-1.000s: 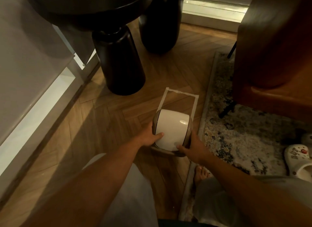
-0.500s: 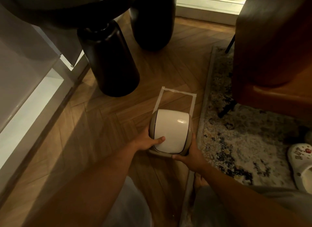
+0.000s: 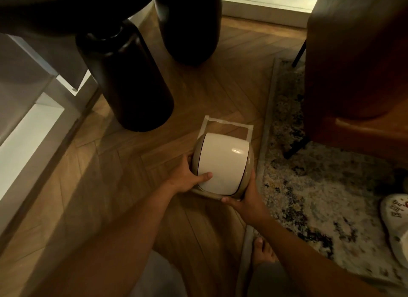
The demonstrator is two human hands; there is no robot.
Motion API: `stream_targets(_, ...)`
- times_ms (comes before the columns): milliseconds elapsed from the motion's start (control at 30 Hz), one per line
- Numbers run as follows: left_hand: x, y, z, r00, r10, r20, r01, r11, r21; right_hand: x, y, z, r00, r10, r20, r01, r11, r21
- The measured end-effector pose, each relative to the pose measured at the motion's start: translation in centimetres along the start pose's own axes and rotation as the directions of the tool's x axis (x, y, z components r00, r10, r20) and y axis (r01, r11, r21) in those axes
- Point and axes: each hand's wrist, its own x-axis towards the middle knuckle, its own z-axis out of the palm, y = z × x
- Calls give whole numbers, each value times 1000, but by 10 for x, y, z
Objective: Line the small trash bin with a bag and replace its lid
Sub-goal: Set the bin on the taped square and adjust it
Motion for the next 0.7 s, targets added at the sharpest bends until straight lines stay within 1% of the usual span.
stream_targets(167, 19, 12, 10, 999, 53, -15, -53, 998, -41, 22, 1, -13, 998, -43, -50, 42, 999, -14)
stream_targets(300, 28, 3, 11, 995, 88, -39, -89, 996, -32, 35, -3, -8, 997, -35, -68, 36, 999, 9)
stream_targets(367, 32, -3, 11, 996, 91, 0, -91, 996, -2, 42, -1, -8, 998, -37, -52, 38, 999, 19)
stream_targets(500, 45, -8, 7, 992, 96, 86, -95, 995, -11, 56, 4, -12, 999, -33, -5, 33, 999, 31)
stream_targets(600, 57, -7, -1, 985, 138, 98, -138, 990, -10, 71, 5, -18, 999, -37, 22, 36, 999, 27)
stream_targets(700, 70, -5, -6, 984, 161, 79, -165, 986, 41, 87, 4, -29, 997, -48, 59, 47, 999, 21)
